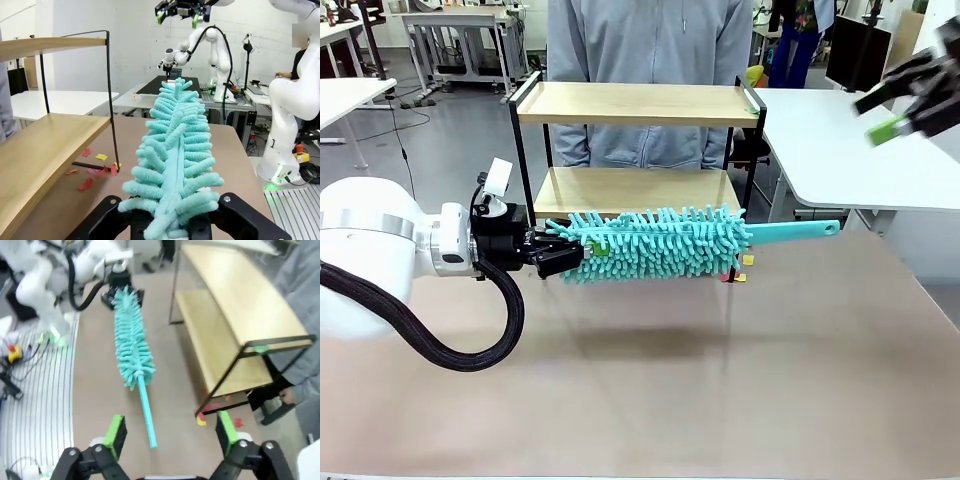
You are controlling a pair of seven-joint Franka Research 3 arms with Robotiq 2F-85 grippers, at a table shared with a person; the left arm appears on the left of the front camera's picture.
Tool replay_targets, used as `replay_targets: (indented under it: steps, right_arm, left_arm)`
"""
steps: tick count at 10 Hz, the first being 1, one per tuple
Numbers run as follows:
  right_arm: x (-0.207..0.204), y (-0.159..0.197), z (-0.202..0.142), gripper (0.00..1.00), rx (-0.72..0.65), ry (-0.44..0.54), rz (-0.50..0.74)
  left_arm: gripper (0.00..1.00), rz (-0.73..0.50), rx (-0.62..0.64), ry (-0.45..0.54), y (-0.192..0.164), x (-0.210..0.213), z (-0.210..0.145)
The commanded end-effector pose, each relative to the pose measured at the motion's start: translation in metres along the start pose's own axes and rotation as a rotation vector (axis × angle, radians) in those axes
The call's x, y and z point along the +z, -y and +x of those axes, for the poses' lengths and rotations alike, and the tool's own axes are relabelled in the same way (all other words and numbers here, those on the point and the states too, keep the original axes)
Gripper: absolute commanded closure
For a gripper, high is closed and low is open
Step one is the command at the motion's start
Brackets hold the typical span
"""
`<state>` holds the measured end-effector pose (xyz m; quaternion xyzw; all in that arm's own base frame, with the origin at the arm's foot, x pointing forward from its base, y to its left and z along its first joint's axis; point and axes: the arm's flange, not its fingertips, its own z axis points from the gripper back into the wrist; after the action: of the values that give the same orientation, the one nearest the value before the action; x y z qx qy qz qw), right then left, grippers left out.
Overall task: Clean the shelf.
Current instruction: Hand the Duster back to the human.
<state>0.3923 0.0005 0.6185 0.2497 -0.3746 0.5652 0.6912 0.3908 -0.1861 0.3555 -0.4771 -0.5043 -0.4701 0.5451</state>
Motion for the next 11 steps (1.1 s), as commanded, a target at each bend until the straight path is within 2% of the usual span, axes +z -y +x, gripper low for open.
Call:
replay_targets:
  steps: [1, 3, 4, 5, 6, 7, 8, 11]
  right_arm:
    - [0.018, -0.009, -0.027, 0.0, -0.045, 0.135, -0.094]
    - [0.047, -0.015, -0.061, 0.0, -0.076, 0.283, -0.138]
    - [0.052, -0.016, -0.069, 0.0, -0.091, 0.306, -0.145]
    - [0.054, -0.015, -0.075, 0.0, -0.065, 0.32, -0.154]
    - [0.06, -0.012, -0.06, 0.0, -0.125, 0.246, -0.147]
    - [0.06, -0.012, -0.06, 0.0, -0.125, 0.246, -0.147]
    - [0.06, -0.012, -0.06, 0.0, -0.125, 0.246, -0.147]
    - [0.06, -0.012, -0.06, 0.0, -0.125, 0.246, -0.147]
  left_arm:
    - [1.0, -0.003, 0.001, 0.003, 0.0, 0.0, 0.002]
    - [1.0, -0.003, 0.001, 0.003, 0.0, 0.0, 0.002]
    - [1.0, -0.003, 0.001, 0.003, 0.0, 0.0, 0.002]
    - [1.0, -0.003, 0.001, 0.003, 0.0, 0.0, 0.002]
    - [1.0, -0.003, 0.001, 0.003, 0.0, 0.0, 0.002]
    - [1.0, -0.003, 0.001, 0.003, 0.0, 0.0, 0.002]
    - [0.81, 0.0, 0.0, 0.0, 0.0, 0.0, 0.0]
    - [0.81, 0.047, -0.026, -0.023, 0.023, 0.016, 0.103]
